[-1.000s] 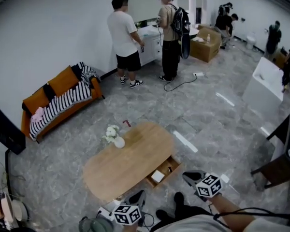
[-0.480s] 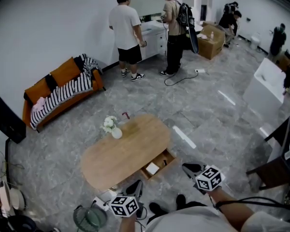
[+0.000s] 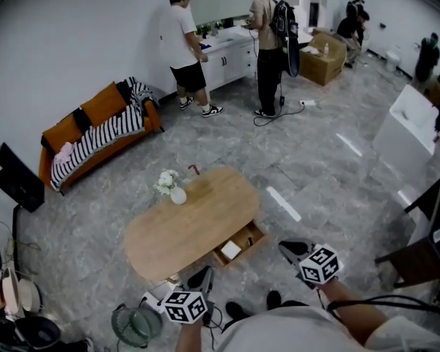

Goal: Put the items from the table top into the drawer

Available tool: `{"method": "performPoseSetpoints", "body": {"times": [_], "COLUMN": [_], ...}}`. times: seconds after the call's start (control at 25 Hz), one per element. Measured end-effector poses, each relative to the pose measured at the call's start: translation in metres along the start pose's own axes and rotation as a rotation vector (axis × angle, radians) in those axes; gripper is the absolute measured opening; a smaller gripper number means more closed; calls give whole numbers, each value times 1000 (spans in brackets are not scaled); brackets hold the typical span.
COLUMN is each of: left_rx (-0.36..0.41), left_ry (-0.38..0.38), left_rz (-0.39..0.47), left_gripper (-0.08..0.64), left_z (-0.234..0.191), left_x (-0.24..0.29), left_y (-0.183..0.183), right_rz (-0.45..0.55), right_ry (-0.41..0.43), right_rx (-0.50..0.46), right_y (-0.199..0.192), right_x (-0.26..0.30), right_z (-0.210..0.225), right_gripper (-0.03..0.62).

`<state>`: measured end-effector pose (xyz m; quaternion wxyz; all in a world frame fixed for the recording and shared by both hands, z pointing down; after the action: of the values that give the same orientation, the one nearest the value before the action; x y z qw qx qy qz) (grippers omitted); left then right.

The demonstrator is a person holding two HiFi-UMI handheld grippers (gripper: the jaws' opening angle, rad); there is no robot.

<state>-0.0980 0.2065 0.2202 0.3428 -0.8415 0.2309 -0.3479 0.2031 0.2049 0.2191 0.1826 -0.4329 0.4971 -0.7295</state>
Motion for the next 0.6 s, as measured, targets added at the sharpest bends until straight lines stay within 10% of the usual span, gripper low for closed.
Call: {"method": "performPoseSetpoints", "body": {"times": [0.6], "left_rx": [-31], "left_ry": [-17], "left_rz": [2], "left_gripper": [2], "left_z": [13], "left_x": [3], "left_y": [-11], "right_rz": [14], "right_ry": [-3], "right_rx": [37], "right_y": [-3], "right_x": [-10], "right_z": [3], "right_gripper": [35]}}
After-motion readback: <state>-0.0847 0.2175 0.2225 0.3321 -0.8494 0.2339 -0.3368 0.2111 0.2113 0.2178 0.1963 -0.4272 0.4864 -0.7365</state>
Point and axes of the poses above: the fingertips, and each gripper's own axes: x forward along the fingers, z to its right, y out of its top, the point moved 6 cm from there along -x, backward along the fingers, and after that the axes turned 7 degrees about -x, right-handed, at the moved point
